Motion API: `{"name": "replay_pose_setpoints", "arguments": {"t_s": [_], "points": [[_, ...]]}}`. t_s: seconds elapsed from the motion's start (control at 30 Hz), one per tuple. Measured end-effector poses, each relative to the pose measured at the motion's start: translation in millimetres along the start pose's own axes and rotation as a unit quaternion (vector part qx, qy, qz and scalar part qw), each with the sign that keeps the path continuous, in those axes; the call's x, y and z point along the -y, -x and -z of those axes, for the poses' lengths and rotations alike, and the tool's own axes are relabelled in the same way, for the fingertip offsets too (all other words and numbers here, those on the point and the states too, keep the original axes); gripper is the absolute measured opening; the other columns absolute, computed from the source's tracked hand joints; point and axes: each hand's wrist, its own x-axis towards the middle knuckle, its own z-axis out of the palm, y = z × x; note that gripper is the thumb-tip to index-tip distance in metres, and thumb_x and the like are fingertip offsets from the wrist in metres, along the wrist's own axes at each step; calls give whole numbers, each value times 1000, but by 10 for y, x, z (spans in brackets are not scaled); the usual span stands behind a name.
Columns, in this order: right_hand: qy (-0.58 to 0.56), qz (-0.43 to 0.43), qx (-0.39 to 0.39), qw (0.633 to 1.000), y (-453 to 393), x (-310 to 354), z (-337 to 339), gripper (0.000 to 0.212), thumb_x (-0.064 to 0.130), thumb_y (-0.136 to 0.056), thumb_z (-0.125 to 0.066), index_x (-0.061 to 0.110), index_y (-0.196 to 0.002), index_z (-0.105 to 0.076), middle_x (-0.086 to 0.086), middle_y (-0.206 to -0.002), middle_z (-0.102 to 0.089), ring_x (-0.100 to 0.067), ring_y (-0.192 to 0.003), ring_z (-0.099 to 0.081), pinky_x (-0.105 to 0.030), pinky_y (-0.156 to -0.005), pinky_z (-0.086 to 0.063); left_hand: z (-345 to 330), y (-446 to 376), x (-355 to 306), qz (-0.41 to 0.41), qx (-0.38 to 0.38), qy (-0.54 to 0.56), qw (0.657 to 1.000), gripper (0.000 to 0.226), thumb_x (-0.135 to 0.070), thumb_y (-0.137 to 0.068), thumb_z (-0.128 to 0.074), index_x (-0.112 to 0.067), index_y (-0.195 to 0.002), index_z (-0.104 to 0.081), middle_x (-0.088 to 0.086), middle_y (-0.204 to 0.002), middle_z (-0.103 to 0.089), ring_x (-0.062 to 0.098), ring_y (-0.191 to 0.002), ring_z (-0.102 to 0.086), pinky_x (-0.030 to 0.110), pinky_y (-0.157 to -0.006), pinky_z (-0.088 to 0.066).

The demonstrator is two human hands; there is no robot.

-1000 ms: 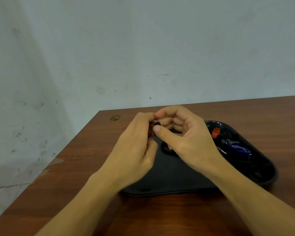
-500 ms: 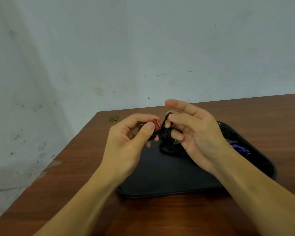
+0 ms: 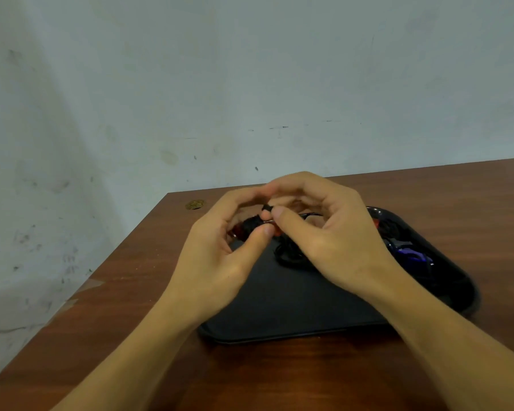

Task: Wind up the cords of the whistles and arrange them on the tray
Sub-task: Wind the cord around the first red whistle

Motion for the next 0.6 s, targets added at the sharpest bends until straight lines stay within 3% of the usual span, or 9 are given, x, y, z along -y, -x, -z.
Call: {"name": "replay_pose_setpoints", "arguments": {"t_s": [0.07,0.2,0.33,0.4,0.5,0.6], "points": [[143,100,22,984,18,-40,0,28,3,-93,-63,22,-112,-71,15,-101,-72,0,-89,-65,-8,-70,-45,-2,0,43,17,-11,4,1000,28,-7,-92,-63,-14,-119,-65,-4,-107,-72,15,-102,-69,29,-86,-55],[316,238,4,918,-13,-159,-27,25,5,-93,-62,12,-115,-71,2,-104,-73,-14,-94,-65,-28,-84,-51,-18,-14,51,94,-54,128,986,14,-2,-92,-64,-2,-105,-68,12,-93,-72,25,-82,-68,31,-71,-56],[318,242,-42,915,-1,-199,-94,27,10,-92,-64,6,-118,-70,-2,-107,-73,-9,-96,-62,-17,-89,-48,-35,-18,23,178,-80,272,942,18,-13,-82,-65,-1,-95,-65,10,-88,-71,21,-77,-69,28,-66,-57],[311,237,-43,919,5,-218,-101,31,9,-92,-65,5,-122,-68,-1,-108,-73,-8,-96,-61,-15,-87,-46,-20,-24,28,206,-82,318,922,19,-10,-84,-64,0,-101,-65,11,-91,-71,22,-79,-68,27,-67,-58],[316,252,-24,914,-4,-231,-81,30,7,-93,-65,8,-123,-68,1,-109,-73,-11,-94,-64,-20,-87,-50,-17,-30,28,232,-68,346,907,33,-8,-87,-63,-3,-120,-66,13,-103,-73,23,-82,-69,28,-71,-59],[264,222,-23,939,-5,-225,-51,29,8,-93,-64,16,-120,-70,9,-109,-72,-8,-96,-65,-26,-86,-52,-33,-31,24,234,-62,351,905,34,-11,-85,-64,4,-115,-66,16,-97,-72,22,-76,-68,25,-67,-58]]}}
